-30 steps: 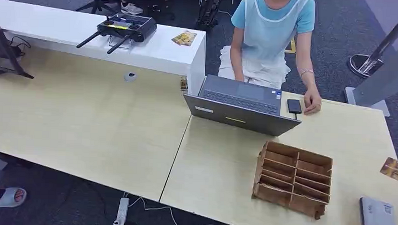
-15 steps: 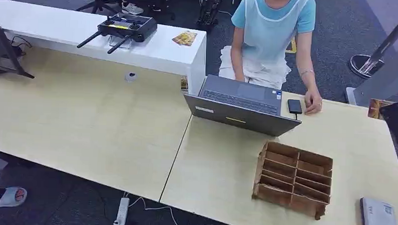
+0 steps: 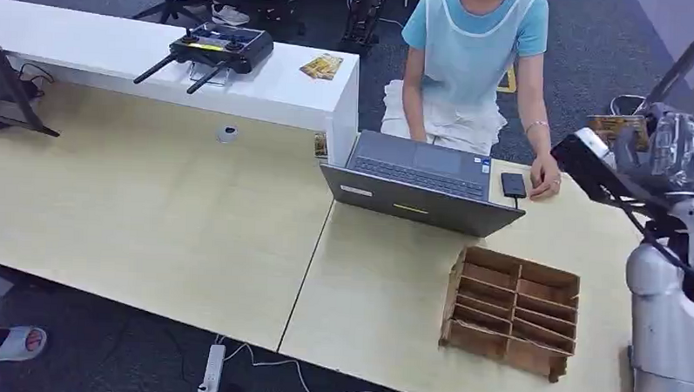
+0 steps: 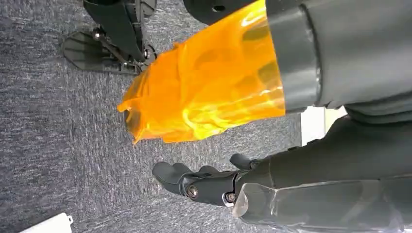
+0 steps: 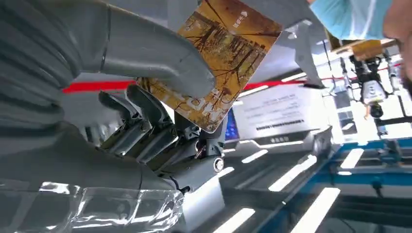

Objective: Pass the card to the sensor for recognition and then transmit it.

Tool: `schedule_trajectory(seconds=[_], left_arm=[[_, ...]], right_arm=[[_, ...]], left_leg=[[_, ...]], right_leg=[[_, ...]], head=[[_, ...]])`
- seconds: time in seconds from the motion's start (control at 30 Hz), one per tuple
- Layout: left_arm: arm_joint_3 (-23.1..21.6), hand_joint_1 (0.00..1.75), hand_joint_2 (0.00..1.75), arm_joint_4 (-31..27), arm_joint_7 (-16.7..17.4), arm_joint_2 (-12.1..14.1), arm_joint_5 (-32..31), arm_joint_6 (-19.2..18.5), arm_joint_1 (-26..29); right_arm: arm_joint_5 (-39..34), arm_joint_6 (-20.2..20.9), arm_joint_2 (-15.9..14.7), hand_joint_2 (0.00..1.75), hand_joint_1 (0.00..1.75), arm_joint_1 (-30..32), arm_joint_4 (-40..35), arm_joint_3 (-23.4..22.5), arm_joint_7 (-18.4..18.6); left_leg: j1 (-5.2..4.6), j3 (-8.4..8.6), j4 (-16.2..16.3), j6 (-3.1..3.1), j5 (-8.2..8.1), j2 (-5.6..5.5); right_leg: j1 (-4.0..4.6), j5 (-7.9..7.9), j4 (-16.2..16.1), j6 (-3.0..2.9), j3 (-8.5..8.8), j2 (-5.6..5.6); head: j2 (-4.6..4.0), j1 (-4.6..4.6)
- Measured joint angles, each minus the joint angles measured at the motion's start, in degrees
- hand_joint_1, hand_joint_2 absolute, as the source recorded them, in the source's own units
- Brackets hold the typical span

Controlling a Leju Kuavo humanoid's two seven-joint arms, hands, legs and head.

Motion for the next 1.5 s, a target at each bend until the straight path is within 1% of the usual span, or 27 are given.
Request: schedule_trajectory(seconds=[0.13, 0.27, 0.5, 0.7, 1.0, 1.13, 1.37, 1.4, 1.43, 1.47, 1.5], left_arm=[[-0.6, 0.00, 0.00, 0.0, 0.0, 0.0, -0.6, -0.1, 0.0], [-1.1, 0.00, 0.00, 0.0, 0.0, 0.0, -1.0, -0.3, 0.0], [-1.8, 0.00, 0.00, 0.0, -0.1, 0.0, -1.7, -0.6, 0.0], [-2.3, 0.00, 0.00, 0.0, -0.3, 0.0, -1.8, -1.1, 0.1], [-2.4, 0.00, 0.00, 0.0, -0.5, 0.0, -2.0, -1.2, 0.1], [-2.5, 0.00, 0.00, 0.0, -0.1, 0.1, -2.1, -0.6, 0.1], [-2.6, 0.00, 0.00, 0.0, 0.6, 0.1, -2.1, -0.4, 0.1], [-2.6, 0.00, 0.00, 0.0, 0.6, 0.2, -2.1, -0.5, 0.1], [-2.6, 0.00, 0.00, 0.0, 0.6, 0.2, -2.1, -0.7, 0.1], [-2.6, 0.00, 0.00, 0.0, 0.6, 0.2, -2.1, -0.8, 0.1], [-2.6, 0.00, 0.00, 0.0, 0.7, 0.2, -2.1, -0.8, 0.1]], right_arm=[[7.6, -1.9, 1.4, 1.75, 1.75, -2.1, 1.9, 3.7, 2.5], [10.8, -2.8, 2.4, 1.75, 1.75, -3.8, 4.8, 5.9, 2.9], [12.1, -4.0, 4.6, 1.75, 1.75, -6.5, 10.6, 7.4, 3.0], [13.5, -5.0, 6.1, 1.75, 1.75, -8.4, 16.1, 7.9, 2.3], [15.6, -6.2, 7.3, 1.75, 1.75, -11.3, 22.9, 9.2, 1.7], [15.8, -8.3, 7.6, 1.75, 1.75, -12.3, 25.7, 9.6, 1.4], [16.2, -9.6, 7.8, 1.75, 1.75, -12.3, 27.8, 9.9, 1.5], [16.2, -9.9, 7.8, 1.75, 1.45, -12.3, 28.0, 9.9, 1.6], [16.2, -10.2, 7.8, 1.75, 0.03, -12.3, 28.2, 9.9, 1.7], [16.2, -10.3, 7.8, 1.75, 0.00, -12.3, 28.4, 9.9, 1.7], [16.2, -10.3, 7.8, 1.75, 0.00, -12.3, 28.5, 9.9, 1.7]], left_leg=[[0.00, -0.01, 0.0, -0.01, 0.00, -0.01], [0.00, -0.01, 0.0, -0.01, 0.01, -0.02], [0.00, -0.01, 0.0, -0.02, 0.01, -0.03], [0.00, 0.00, 0.0, -0.02, 0.01, -0.03], [0.00, -0.01, 0.0, -0.03, 0.02, -0.02], [0.00, 0.00, 0.0, -0.03, 0.01, -0.02], [0.00, 0.01, 0.0, -0.03, 0.02, -0.01], [0.00, 0.01, 0.0, -0.03, 0.02, -0.01], [0.00, 0.02, 0.0, -0.03, 0.02, -0.01], [0.00, 0.02, 0.0, -0.03, 0.02, -0.01], [0.00, 0.02, 0.0, -0.03, 0.02, -0.01]], right_leg=[[0.00, 0.00, 0.0, 0.00, 0.00, -0.01], [0.00, 0.00, 0.0, 0.00, 0.00, -0.02], [0.00, 0.00, 0.0, 0.00, 0.00, -0.02], [0.00, 0.00, 0.0, 0.00, -0.01, -0.02], [0.00, 0.00, 0.0, 0.00, -0.01, -0.01], [0.00, 0.00, 0.0, 0.00, -0.01, -0.01], [0.00, 0.01, 0.0, 0.00, -0.01, 0.00], [0.00, 0.01, 0.0, 0.00, -0.01, 0.00], [0.00, 0.01, 0.0, 0.00, -0.01, 0.00], [0.00, 0.01, 0.0, 0.00, -0.01, 0.00], [0.00, 0.01, 0.0, 0.00, -0.01, 0.00]], head=[[-0.02, 0.02], [-0.02, 0.02], [-0.02, 0.02], [-0.02, 0.00], [0.00, 0.00], [0.00, 0.02], [-0.02, 0.02], [0.00, 0.00], [0.00, 0.02], [0.00, 0.00], [-0.02, 0.02]])
